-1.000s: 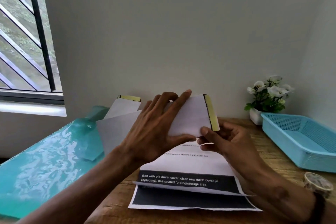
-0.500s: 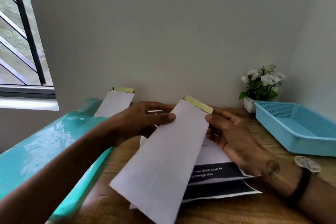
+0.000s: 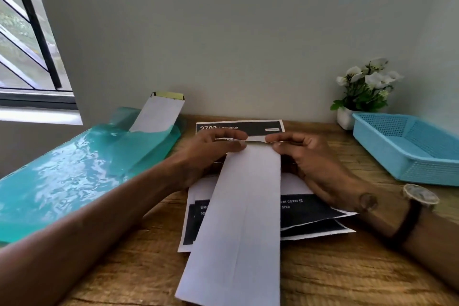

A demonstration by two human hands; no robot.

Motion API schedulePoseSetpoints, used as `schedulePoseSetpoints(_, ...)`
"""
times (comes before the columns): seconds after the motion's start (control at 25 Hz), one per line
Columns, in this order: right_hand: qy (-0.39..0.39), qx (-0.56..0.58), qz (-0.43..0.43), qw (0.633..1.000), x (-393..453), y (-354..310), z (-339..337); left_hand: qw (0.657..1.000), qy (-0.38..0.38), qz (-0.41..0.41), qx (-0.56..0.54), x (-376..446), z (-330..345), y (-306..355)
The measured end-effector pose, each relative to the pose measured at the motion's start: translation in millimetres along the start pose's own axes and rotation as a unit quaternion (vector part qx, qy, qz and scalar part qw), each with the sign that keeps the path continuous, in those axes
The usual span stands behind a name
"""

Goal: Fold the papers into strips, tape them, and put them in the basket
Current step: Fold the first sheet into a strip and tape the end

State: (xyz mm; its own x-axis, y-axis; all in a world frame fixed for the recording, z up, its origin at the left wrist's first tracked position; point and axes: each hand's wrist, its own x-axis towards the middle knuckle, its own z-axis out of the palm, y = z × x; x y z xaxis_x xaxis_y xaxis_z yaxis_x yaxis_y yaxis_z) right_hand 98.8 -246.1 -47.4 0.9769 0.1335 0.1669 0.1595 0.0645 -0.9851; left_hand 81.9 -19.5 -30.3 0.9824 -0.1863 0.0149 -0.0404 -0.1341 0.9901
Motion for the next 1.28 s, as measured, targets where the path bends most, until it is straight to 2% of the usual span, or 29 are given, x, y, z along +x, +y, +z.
schedulePoseSetpoints(0.12,-0.01,0.003,-0.001,1.0,-3,-1,-1,0.999,0.006,0.037,0.006,-1,0,1)
schedulePoseSetpoints(0.36,0.021,-0.003,-0.005,1.0,-9,-6,1,0.992,-0.029,0.114,0.04,-8,14,4)
schedulePoseSetpoints(0.72,0.034,-0.071,-0.012,0.997,-2,0,0,0.994,0.015,0.083,0.067,7,11,-9)
schedulePoseSetpoints(0.88,0.032,-0.02,0.01,0.999,1,2,0,0.99,0.04,0.078,0.115,13,2,-11)
schedulePoseSetpoints(1.08,0.054,-0.01,-0.015,0.998,-2,-3,4,0.995,0.06,0.074,0.036,11,-1,-4)
schedulePoseSetpoints(1.2,0.033,0.112,0.031,0.993,-4,-13,7,0.991,0.103,0.066,-0.052,11,-2,-6)
schedulePoseSetpoints(1.28,-0.01,0.175,0.071,0.982,-6,-19,9,0.984,0.156,0.052,-0.062,12,-2,-7)
